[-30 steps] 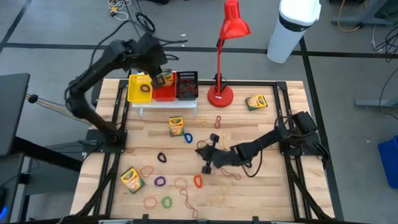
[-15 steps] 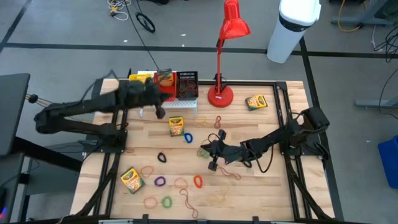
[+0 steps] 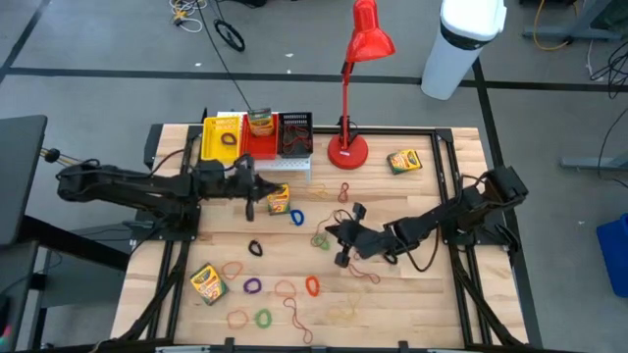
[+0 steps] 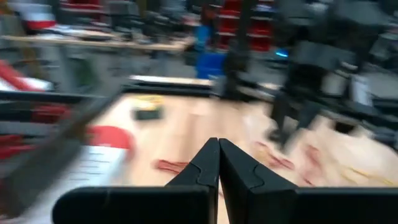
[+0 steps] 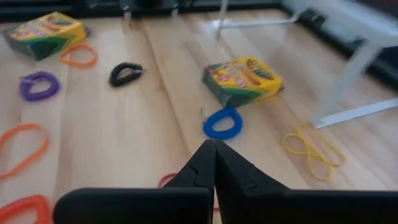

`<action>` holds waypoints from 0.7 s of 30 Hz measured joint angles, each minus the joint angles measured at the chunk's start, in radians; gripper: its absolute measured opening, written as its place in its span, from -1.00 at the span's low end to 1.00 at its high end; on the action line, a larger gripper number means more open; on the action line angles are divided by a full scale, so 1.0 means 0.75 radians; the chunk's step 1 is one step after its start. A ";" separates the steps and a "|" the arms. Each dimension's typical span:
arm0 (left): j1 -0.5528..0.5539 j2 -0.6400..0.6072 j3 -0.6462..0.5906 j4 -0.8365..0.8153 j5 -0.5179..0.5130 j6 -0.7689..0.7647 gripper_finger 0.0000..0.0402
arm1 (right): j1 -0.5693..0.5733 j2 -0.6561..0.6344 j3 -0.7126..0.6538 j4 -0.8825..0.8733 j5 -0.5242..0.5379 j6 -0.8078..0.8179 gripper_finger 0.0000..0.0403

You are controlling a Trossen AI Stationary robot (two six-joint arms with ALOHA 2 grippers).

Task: Pick & Place Office Desk Supplies
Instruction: Put the black spring rubber band into the yellow bin on the shelf

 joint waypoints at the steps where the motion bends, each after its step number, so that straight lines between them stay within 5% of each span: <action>1: -0.031 0.022 -0.005 0.007 0.025 0.016 -0.95 | 0.021 0.000 -0.033 0.068 0.048 -0.023 -0.98; 5: -0.200 0.074 -0.006 0.016 0.008 0.057 -0.96 | 0.093 -0.004 -0.191 0.345 0.082 -0.056 -0.97; 14: -0.625 0.181 -0.002 -0.044 -0.476 0.019 -0.92 | 0.158 -0.006 -0.440 0.619 0.131 0.150 -0.94; 21: -0.876 0.230 0.238 -0.754 -0.705 -0.321 -0.74 | 0.159 -0.006 -0.452 0.627 0.159 0.189 -0.93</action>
